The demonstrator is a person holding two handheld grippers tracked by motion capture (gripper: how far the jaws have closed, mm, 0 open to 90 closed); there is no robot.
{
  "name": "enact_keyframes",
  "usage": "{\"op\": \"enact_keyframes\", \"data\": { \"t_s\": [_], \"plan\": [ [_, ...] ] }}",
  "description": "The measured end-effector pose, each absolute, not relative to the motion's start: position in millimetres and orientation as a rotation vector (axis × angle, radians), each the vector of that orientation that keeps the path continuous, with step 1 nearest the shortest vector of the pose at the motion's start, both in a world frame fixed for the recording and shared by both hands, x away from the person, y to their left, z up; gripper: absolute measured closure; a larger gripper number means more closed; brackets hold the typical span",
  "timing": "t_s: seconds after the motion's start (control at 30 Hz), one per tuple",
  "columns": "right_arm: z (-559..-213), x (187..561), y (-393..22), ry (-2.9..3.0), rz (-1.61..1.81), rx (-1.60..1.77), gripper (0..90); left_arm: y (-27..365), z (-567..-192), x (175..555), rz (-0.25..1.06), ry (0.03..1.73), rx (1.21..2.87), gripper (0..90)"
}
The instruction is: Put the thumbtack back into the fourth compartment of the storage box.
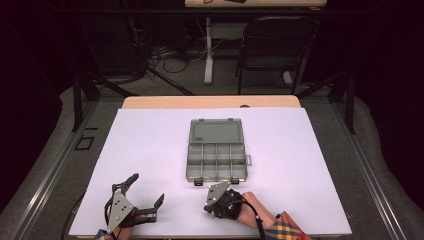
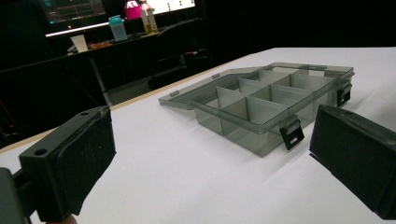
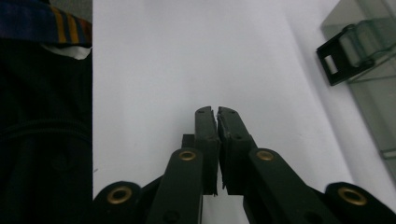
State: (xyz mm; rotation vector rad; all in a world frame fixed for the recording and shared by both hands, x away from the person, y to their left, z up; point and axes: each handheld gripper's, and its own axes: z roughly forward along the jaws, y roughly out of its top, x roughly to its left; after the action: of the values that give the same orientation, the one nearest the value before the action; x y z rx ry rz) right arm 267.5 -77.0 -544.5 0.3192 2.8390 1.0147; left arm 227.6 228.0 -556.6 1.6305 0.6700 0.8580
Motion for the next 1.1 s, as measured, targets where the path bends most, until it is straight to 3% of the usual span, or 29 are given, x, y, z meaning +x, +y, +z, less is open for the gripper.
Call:
{"op": "enact_keyframes", "data": {
  "t_s": [0.4,0.7,1.1],
  "plan": [
    [-545,275,-82,2.839,1.018,0.377,85.2,228,-557,228,0.857,0.670,1.630,0.4],
    [-534,290,-100,2.746,1.106,0.531,71.3,228,-557,228,0.857,0.670,1.629,0.4],
    [-530,304,-118,2.698,1.136,0.665,69.8,228,-556,228,0.856,0.670,1.628,0.4]
  ]
}}
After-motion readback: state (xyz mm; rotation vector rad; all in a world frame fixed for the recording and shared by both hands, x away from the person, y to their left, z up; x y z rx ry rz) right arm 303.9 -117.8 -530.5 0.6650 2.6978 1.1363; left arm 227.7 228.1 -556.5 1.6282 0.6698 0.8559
